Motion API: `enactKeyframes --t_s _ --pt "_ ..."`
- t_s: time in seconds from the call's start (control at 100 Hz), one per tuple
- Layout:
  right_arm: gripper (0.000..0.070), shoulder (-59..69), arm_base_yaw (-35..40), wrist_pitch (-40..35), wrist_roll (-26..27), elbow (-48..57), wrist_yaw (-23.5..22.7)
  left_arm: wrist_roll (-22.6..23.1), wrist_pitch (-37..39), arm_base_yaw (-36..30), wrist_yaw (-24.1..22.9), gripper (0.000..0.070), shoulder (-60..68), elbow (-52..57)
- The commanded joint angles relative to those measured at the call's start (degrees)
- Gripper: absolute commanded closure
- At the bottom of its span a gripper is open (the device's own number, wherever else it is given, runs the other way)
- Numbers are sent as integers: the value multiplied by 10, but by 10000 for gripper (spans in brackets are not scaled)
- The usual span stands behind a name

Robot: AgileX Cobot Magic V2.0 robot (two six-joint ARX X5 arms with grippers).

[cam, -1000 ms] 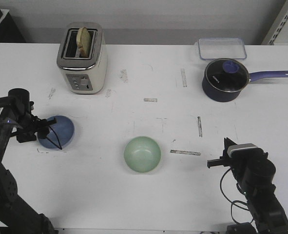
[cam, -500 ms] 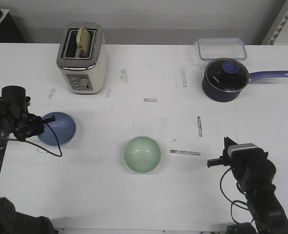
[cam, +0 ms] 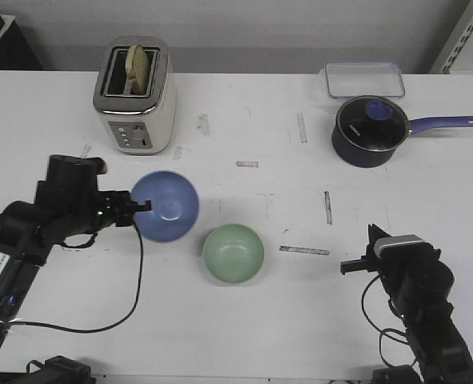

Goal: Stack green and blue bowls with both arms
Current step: 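Lift the blue bowl and carry it over the green bowl, then lower the blue bowl into the green bowl and open the left gripper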

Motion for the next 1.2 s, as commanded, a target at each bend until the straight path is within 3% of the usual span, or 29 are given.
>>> enactKeyframes --t_s 0.0,0.15,0.33,0.87,0.91,1.0,1.09,1.19 --pt "699 1 1 6 -2 5 1 -18 11 -46 3 700 20 9" --pt "699 1 1 5 -2 5 -3 -17 30 -132 3 700 77 9" --pt "699 1 1 5 -2 5 -3 -17 30 -183 3 700 150 9" --pt "699 1 1 5 -2 5 -3 -17 48 -216 17 694 204 9" --pt "699 1 1 5 -2 5 -3 -17 48 -216 28 676 204 9" --pt "699 1 1 6 -2 5 -3 -17 51 -216 61 529 204 9" --pt "699 1 1 6 -2 5 -3 -17 54 -216 65 404 203 9" --pt "699 1 1 5 -2 5 -3 -12 54 -216 65 358 203 13"
